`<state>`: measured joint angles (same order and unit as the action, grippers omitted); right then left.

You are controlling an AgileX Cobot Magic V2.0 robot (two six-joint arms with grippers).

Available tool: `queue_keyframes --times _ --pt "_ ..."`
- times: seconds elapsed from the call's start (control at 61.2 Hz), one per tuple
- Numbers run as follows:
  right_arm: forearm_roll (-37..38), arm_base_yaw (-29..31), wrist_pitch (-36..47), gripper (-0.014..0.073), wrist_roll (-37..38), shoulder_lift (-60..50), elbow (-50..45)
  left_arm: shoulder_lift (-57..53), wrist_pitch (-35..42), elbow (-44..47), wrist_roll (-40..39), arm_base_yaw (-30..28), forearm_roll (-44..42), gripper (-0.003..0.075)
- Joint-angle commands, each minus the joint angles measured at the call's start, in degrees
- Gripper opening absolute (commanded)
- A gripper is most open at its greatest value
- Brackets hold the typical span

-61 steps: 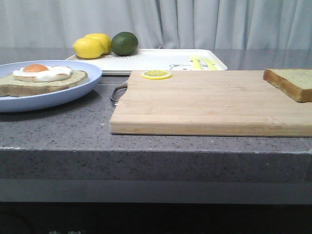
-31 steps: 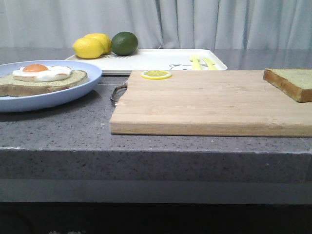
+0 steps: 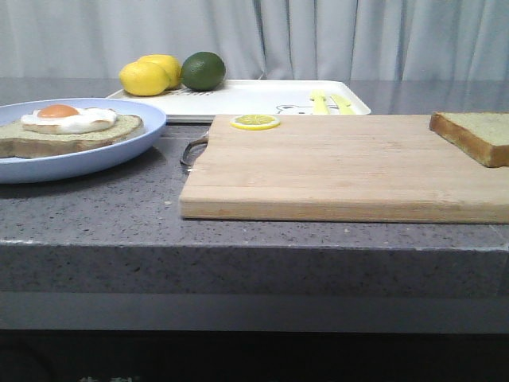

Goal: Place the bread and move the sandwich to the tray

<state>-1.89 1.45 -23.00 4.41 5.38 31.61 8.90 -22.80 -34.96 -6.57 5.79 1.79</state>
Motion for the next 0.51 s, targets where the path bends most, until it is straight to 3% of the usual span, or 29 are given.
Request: queue_keyframes --times 0.0,0.098,0.245,0.49 --pt "0.75 0.27 -0.78 -0.0069 0.14 5.05 5.4 5.81 -2.51 -7.18 -0.49 0.35 0.11 -0.002" --pt "0.75 0.27 -6.13 -0.0069 0.14 10.21 9.33 11.7 -8.73 -11.88 -0.49 0.35 0.11 -0.002" --pt "0.75 0.27 -10.38 -0.0069 0.14 15.27 10.32 16.44 -8.79 -13.19 -0.49 0.35 2.86 -0.002" --pt "0.69 0.27 -10.61 -0.0069 0.14 18.24 9.56 21.52 -9.37 -12.41 -0.49 0.35 3.11 -0.002"
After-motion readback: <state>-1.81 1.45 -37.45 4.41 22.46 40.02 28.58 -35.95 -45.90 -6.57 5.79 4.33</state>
